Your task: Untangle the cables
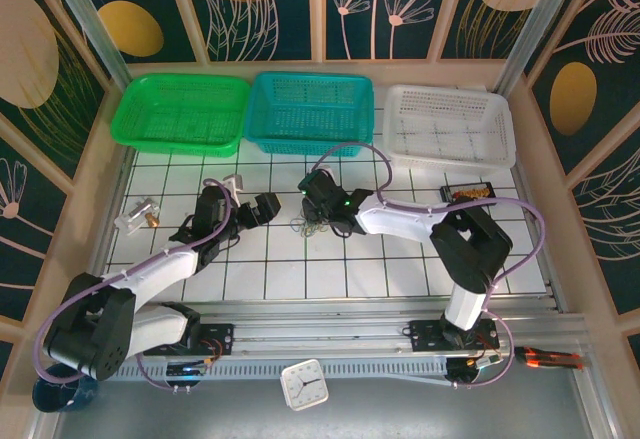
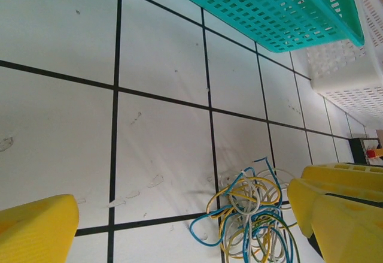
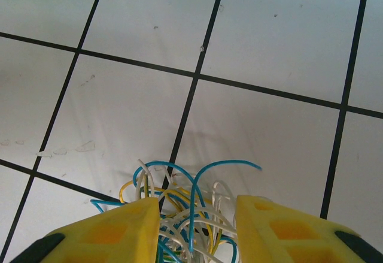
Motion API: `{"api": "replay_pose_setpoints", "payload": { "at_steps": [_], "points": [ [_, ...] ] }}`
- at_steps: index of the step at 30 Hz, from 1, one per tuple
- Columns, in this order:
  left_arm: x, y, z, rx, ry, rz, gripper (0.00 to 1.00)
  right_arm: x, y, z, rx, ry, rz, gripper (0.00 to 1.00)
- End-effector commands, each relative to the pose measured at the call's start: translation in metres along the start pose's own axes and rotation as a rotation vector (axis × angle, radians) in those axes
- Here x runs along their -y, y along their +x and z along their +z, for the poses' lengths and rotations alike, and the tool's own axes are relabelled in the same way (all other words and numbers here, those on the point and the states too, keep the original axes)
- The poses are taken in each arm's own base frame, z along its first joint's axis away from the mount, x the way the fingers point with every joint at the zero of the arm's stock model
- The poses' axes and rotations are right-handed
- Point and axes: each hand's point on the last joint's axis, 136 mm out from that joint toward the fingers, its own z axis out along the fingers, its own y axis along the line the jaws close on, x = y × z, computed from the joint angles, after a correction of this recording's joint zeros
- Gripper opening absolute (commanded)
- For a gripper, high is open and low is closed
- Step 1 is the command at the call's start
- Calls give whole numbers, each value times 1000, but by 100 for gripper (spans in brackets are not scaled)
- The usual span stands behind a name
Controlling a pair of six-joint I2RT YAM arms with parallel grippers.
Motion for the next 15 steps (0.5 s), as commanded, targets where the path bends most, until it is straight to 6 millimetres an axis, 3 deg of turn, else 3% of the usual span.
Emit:
{"api": "replay_pose_setpoints", "payload": {
  "at_steps": [1, 15],
  "points": [
    [6, -2, 1, 3, 28, 15, 99, -3, -7, -10, 26, 10, -5, 39],
    [6, -1, 1, 2, 28, 16, 99, 8, 6, 5, 1, 63, -11, 25]
  ]
}}
